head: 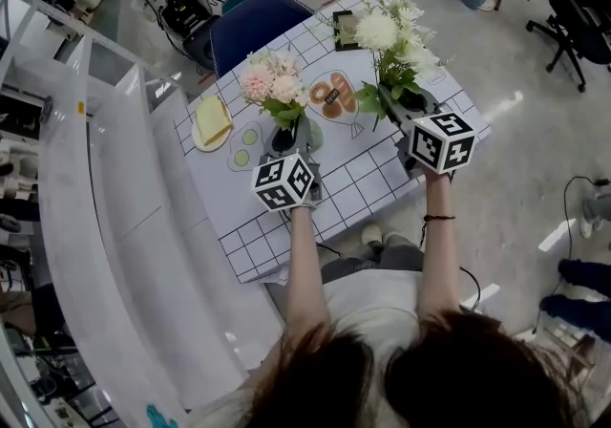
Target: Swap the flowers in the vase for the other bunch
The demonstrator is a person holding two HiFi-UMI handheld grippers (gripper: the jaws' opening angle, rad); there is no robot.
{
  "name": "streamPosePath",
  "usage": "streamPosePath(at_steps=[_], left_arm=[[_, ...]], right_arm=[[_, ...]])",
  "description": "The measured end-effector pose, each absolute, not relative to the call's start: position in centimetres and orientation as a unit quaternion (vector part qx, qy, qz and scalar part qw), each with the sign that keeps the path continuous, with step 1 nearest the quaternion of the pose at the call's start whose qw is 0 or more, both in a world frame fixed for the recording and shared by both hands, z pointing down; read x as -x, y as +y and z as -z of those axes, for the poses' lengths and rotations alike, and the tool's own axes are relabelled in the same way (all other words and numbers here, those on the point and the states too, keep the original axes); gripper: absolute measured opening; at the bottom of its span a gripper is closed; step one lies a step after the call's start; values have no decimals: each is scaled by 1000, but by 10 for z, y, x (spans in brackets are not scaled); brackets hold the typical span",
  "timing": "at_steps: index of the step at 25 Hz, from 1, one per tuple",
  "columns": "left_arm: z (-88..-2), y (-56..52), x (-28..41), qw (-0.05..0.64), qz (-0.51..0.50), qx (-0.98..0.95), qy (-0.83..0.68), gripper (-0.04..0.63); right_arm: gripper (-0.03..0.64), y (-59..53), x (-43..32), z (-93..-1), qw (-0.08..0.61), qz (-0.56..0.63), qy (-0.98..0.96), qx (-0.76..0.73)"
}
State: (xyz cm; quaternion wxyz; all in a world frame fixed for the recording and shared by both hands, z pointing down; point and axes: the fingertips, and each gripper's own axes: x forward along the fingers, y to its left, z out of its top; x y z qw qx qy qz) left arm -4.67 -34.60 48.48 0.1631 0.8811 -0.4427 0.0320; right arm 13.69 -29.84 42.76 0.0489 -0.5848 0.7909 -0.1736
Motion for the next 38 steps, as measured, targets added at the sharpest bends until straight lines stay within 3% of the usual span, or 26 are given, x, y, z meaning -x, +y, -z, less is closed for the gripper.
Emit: streamPosePath(at_steps=[38], left_arm=[[-422, -346, 46, 129, 35, -886, -444, 77]], right_arm=[[55, -303, -125, -423, 38, 171, 810, 560]])
